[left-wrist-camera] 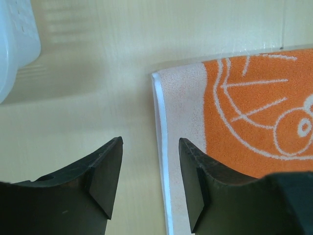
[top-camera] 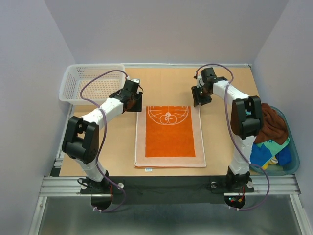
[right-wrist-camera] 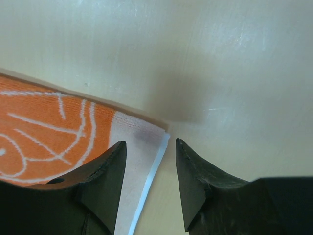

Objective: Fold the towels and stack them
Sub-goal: Fold the towel

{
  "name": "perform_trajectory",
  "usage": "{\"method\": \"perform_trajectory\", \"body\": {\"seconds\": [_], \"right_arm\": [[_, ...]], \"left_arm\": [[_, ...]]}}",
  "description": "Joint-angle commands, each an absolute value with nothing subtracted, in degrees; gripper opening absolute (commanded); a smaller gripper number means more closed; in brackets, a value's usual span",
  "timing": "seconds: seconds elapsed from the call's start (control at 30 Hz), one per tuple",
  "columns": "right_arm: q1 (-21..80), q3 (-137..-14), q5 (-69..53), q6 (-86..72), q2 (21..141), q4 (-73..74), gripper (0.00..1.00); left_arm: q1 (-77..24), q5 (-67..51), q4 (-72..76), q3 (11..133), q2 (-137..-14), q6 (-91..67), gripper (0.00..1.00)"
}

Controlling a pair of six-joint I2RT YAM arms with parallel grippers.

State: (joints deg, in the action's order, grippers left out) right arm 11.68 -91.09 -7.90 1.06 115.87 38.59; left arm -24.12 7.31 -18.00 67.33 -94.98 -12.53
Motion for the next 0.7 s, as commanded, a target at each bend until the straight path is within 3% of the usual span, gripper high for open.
{"method": "perform_trajectory", "body": {"seconds": [0.0, 0.57, 0.63, 0.67], "right_arm": [[10.46, -94.57, -9.93, 5.54, 117.24, 36.65, 0.50], [10.37, -86.93, -10.99, 10.19, 122.17, 33.40, 0.42], [10.37, -85.61, -10.37, 10.63, 122.17, 33.40, 0.38], [10.37, -85.08, -9.76, 10.72, 122.25, 33.31, 0.32]], "left_arm": [[-23.82, 5.54, -15.38, 70.05, -95.01, -8.88, 0.61], [-22.06, 4.22, -14.06, 74.62, -101.42, -4.31, 0.61], [-21.80, 3.26, -13.45, 74.97, -101.86, -3.87, 0.61], [-21.45, 2.47, -13.19, 75.32, -102.47, -3.35, 0.61]]}}
